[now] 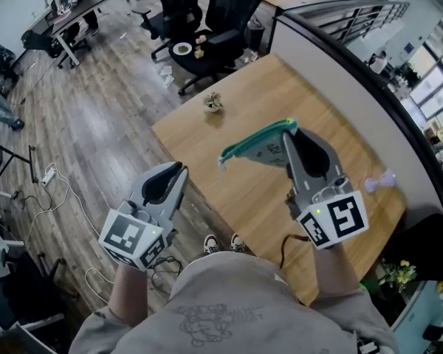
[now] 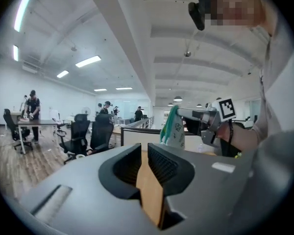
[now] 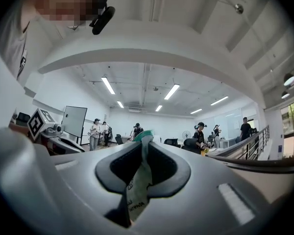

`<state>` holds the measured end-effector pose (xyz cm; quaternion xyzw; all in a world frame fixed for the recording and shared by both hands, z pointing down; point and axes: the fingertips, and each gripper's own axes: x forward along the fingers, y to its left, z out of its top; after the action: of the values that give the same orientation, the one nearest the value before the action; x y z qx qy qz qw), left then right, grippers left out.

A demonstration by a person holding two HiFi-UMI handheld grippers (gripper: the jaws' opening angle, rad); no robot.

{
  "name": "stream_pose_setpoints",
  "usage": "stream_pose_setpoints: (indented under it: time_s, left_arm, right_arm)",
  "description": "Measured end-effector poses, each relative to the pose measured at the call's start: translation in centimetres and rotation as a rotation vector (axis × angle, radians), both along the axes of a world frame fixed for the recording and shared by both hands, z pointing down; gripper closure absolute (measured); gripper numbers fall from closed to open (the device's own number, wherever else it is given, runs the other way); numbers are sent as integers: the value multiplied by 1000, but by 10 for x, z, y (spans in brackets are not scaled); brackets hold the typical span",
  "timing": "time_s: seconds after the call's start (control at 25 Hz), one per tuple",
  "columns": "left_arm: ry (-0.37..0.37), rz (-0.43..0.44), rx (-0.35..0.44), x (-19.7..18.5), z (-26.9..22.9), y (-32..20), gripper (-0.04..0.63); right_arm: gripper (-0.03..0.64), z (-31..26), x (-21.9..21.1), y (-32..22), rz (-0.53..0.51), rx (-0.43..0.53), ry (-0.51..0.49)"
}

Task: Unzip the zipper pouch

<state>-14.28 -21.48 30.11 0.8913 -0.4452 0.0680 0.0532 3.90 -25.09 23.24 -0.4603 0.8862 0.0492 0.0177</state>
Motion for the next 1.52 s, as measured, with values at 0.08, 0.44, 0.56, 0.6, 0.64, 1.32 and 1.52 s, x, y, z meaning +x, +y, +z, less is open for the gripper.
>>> stream_pose_setpoints:
  time_s: [0.08,0.44,0.56,0.6,0.64,1.32,1.52]
  left_arm:
    - [-18,-61,51,-11,-15,-5,555]
    - [-52,-222,184,-52,-54,-7,597]
    - [-50,-249,189,-62,-58,-5,597]
    - [-55,-260,187,-66,-57,-4,597]
    - [-65,-274,184,-69,-54,-3,597]
    - [-88,-312,55,-89,7,30,597]
    - [-88,-308,65,-93,0,32,597]
  right_arm:
    - [568,-16,-1,2,23,56,25]
    - [568,-46,-4,23,60,149,-11]
    - [568,-48,-2,25,62,145,-15]
    - [568,-47,-2,25,60,141,-11]
    - [568,-44,-2,26,58,135,-7]
    - [568,43,-31,27,-14,-102,-17]
    - [568,37,-35,28,-12,-98,-24]
